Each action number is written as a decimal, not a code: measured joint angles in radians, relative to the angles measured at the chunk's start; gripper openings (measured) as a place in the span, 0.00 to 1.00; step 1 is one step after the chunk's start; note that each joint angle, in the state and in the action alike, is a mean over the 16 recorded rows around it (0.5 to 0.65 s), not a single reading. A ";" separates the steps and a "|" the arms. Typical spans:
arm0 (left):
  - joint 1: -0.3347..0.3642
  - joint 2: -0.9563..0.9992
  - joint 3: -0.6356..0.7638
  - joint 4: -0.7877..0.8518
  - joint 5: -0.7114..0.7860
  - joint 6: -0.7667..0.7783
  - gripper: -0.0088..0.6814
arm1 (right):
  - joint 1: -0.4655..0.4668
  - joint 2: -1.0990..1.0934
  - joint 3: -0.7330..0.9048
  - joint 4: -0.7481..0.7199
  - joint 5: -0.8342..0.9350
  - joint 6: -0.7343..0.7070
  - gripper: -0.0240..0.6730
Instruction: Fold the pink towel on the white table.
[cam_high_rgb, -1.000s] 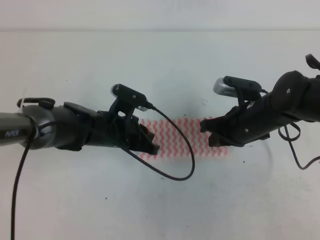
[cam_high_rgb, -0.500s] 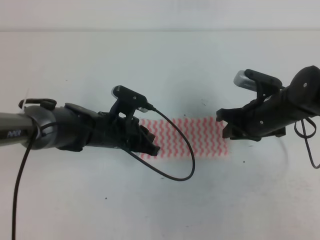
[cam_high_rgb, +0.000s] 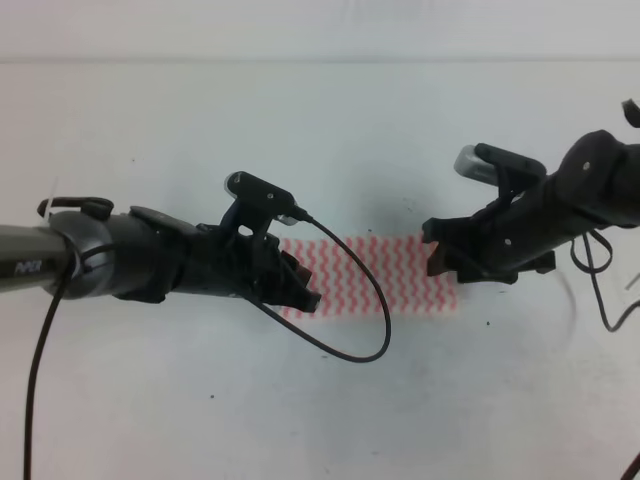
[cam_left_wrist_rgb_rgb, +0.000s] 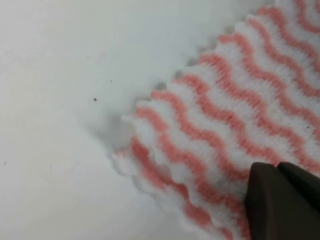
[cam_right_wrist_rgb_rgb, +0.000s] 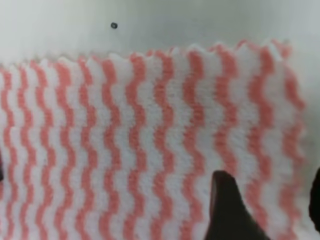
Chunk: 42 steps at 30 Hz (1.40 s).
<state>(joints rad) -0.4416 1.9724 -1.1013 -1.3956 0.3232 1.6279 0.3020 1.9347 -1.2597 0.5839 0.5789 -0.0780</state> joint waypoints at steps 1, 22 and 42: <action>0.000 0.000 0.000 0.002 0.001 -0.001 0.01 | 0.000 0.007 -0.008 0.000 0.006 0.000 0.50; 0.000 0.000 -0.001 0.029 0.006 -0.012 0.01 | 0.000 0.049 -0.050 -0.023 0.021 0.000 0.50; 0.000 0.000 -0.001 0.030 0.011 -0.016 0.01 | 0.000 0.087 -0.055 -0.021 0.075 0.000 0.44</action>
<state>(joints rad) -0.4416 1.9725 -1.1025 -1.3660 0.3342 1.6116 0.3021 2.0214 -1.3151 0.5627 0.6540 -0.0780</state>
